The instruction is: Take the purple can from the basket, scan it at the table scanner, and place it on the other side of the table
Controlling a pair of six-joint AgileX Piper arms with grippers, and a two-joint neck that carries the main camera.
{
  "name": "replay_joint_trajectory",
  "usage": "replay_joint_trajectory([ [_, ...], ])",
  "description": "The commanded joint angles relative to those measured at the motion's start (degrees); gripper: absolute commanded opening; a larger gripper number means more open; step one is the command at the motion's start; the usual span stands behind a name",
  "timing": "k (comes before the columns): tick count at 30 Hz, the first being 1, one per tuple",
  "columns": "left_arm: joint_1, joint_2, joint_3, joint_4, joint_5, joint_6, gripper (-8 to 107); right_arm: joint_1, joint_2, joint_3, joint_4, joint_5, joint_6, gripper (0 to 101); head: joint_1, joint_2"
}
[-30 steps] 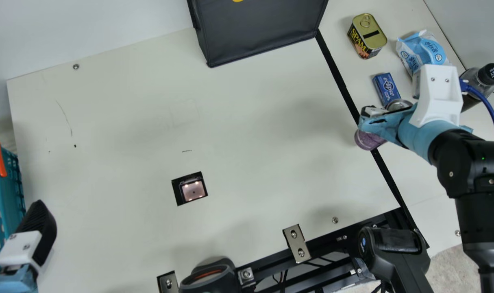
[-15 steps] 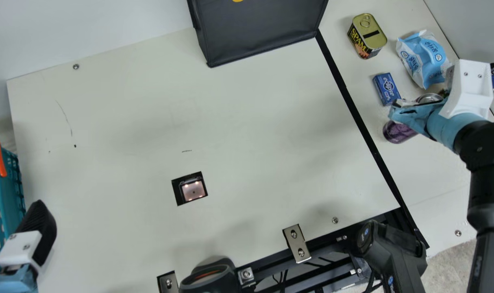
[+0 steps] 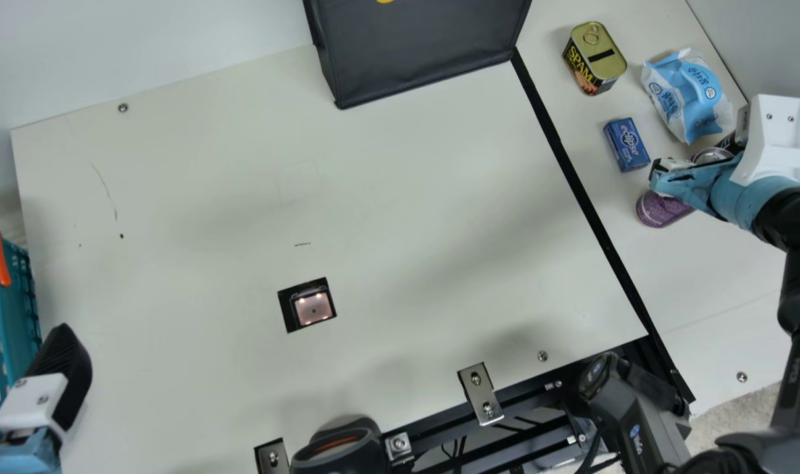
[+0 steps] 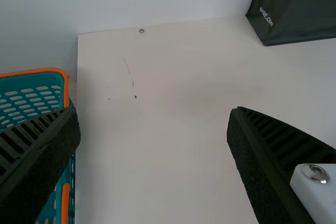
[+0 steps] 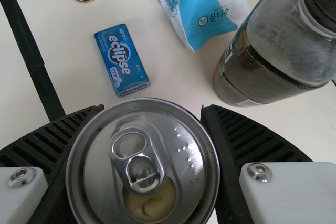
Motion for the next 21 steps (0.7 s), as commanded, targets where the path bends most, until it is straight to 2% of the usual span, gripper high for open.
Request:
replay_joint_trajectory([
  [1, 0.0, 0.0, 0.0, 0.0, 0.0, 0.0, 90, -0.3, 0.6, 0.0, 1.0, -0.1, -1.9, 0, -1.6, -0.1],
  [10, 0.0, 0.0, 0.0, 0.0, 0.0, 0.0, 90, -1.0, 2.5, 0.0, 2.8, -0.8, -5.1, 29, -1.6, -0.1],
  [21, 0.0, 0.0, 0.0, 0.0, 0.0, 0.0, 90, -0.9, 3.5, 0.1, 2.7, -1.4, -5.3, 66, -1.6, -0.1],
])
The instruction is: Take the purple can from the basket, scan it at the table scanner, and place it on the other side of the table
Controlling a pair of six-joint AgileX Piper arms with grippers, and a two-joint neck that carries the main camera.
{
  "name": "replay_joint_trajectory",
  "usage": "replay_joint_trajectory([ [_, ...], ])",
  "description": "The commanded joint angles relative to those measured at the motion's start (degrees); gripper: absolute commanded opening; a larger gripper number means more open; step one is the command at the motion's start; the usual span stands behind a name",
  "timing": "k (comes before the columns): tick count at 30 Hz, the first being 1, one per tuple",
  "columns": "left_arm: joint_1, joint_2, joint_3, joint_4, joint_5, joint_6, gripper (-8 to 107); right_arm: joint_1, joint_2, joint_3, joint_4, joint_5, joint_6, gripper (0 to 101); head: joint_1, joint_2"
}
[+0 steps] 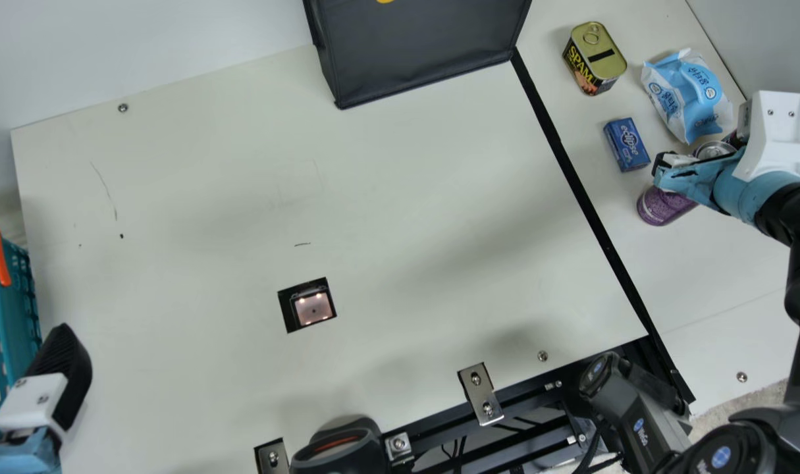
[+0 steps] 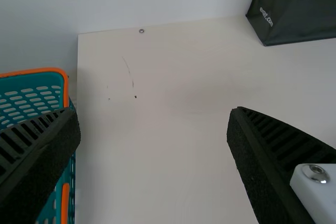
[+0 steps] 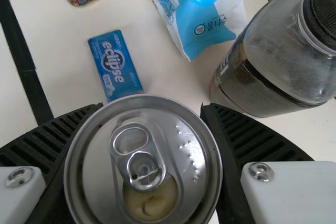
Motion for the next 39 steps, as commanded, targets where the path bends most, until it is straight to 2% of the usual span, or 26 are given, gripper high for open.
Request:
replay_joint_trajectory([
  [1, 0.0, 0.0, 0.0, 0.0, 0.0, 0.0, 90, 0.1, 0.1, 0.1, 0.0, 0.5, 0.2, 69, -1.6, -0.1],
  [9, 0.0, 0.0, 0.0, 0.0, 0.0, 0.0, 90, -0.3, 0.1, 0.1, 0.0, 0.4, 0.0, 95, -1.6, -0.1],
  [29, 0.0, 0.0, 0.0, 0.0, 0.0, 0.0, 90, -1.2, -1.8, 0.7, -0.5, 1.7, -0.2, 95, -1.6, -0.1],
  [39, 0.0, 0.0, 0.0, 0.0, 0.0, 0.0, 90, -1.7, -6.9, 1.6, -5.6, 5.8, 4.3, 95, -1.6, -0.1],
])
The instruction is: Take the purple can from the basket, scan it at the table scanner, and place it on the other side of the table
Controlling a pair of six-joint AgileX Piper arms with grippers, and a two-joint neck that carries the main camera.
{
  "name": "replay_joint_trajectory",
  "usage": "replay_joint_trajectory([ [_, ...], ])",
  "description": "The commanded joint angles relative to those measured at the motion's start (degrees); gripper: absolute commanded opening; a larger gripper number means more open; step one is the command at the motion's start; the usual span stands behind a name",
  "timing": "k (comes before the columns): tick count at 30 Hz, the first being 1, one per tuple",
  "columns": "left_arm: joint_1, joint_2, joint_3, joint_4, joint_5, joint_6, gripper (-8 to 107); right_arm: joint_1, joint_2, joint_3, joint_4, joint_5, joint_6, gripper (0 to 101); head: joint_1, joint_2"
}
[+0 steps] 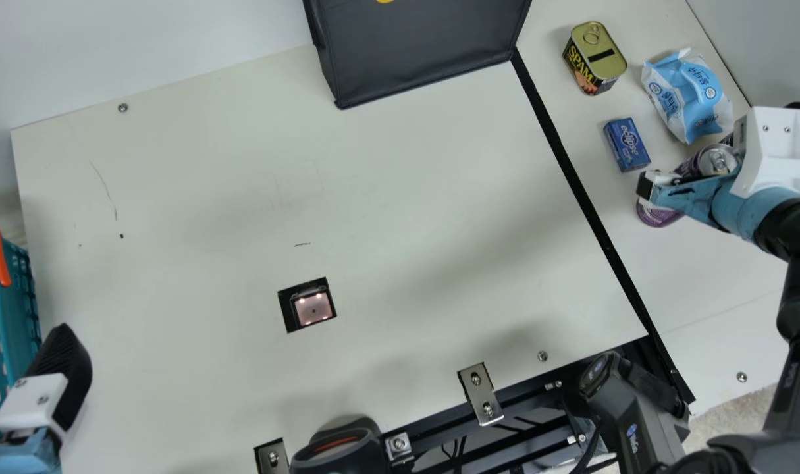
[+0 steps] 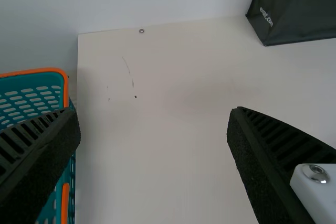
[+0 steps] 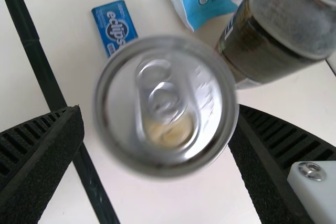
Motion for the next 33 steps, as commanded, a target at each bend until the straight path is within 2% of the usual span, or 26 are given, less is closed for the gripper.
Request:
replay_joint_trajectory([
  [1, 0.0, 0.0, 0.0, 0.0, 0.0, 0.0, 90, -0.1, -1.3, 0.2, -1.5, 0.9, 1.7, 95, -1.6, -0.1],
  [8, 0.0, 0.0, 0.0, 0.0, 0.0, 0.0, 90, 0.2, -6.0, 0.8, -5.8, 5.4, 6.9, 95, -1.6, -0.1],
  [15, 0.0, 0.0, 0.0, 0.0, 0.0, 0.0, 90, 1.8, -10.5, -0.7, -8.0, 10.3, 11.8, 95, -1.6, -0.1],
  [25, 0.0, 0.0, 0.0, 0.0, 0.0, 0.0, 90, 8.1, -16.8, -7.3, -8.4, 18.3, 18.7, 95, -1.6, -0.1],
  [33, 0.0, 0.0, 0.0, 0.0, 0.0, 0.0, 90, 17.8, -21.0, -13.5, -9.4, 22.8, 25.3, 95, -1.6, -0.1],
])
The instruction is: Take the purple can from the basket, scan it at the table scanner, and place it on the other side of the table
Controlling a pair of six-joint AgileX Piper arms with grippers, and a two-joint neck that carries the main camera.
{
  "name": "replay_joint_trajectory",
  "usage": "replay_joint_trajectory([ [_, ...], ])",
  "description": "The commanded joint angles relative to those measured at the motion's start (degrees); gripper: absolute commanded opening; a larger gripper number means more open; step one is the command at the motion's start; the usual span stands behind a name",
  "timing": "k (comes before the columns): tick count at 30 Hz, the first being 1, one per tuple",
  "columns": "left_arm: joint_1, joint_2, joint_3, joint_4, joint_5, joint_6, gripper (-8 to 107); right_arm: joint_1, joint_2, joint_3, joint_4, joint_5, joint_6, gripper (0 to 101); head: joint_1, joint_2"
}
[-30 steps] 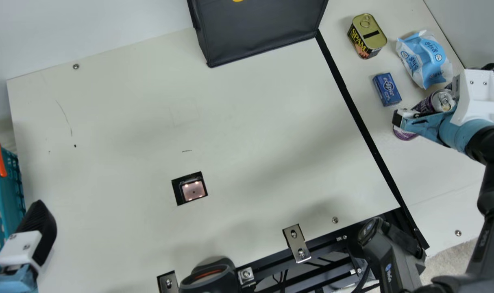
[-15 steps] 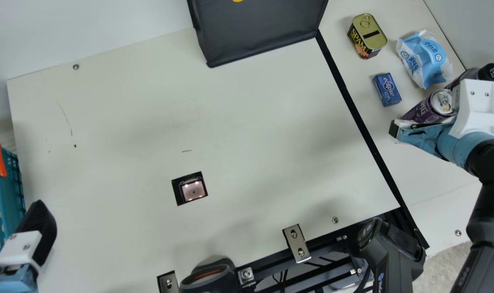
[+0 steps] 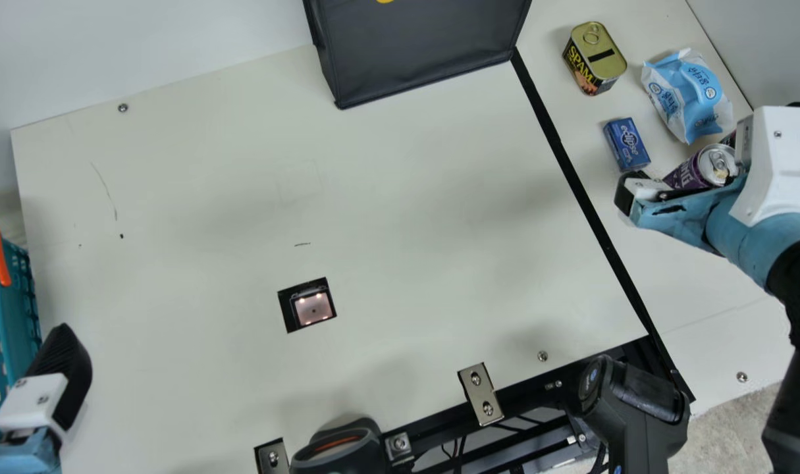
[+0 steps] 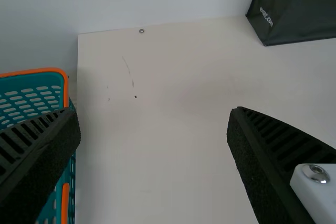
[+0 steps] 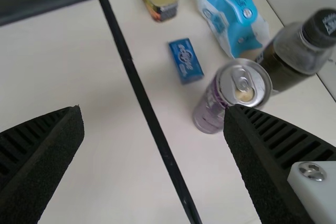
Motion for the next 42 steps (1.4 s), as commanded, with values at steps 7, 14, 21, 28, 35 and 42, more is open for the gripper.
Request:
replay_joint_trajectory([
  [7, 0.0, 0.0, 0.0, 0.0, 0.0, 0.0, 90, 13.4, -2.5, -6.1, -0.5, 1.0, 6.0, 95, -1.7, -0.1],
  [14, 0.0, 0.0, 0.0, 0.0, 0.0, 0.0, 90, 22.8, -2.8, -10.2, 0.0, -0.7, 7.7, 95, -1.7, -0.1],
  [21, 0.6, 0.3, -1.0, 0.3, 0.9, -0.2, 90, 27.1, -2.2, -12.0, -0.2, -1.6, 8.5, 95, -1.7, 1.2],
  [28, 5.0, 2.1, -8.0, 2.0, 7.6, -1.7, 90, 34.1, -1.0, -14.9, -6.5, 2.7, 14.7, 95, -1.7, 10.5],
  [35, 9.4, 3.9, -15.0, 3.8, 14.2, -3.1, 90, 41.2, 0.2, -17.8, -12.9, 6.9, 20.9, 95, -1.7, 19.9],
  [42, 9.4, 3.9, -15.1, 3.8, 14.2, -3.1, 90, 43.7, 0.6, -18.9, -15.0, 8.6, 23.0, 95, -1.7, 19.9],
])
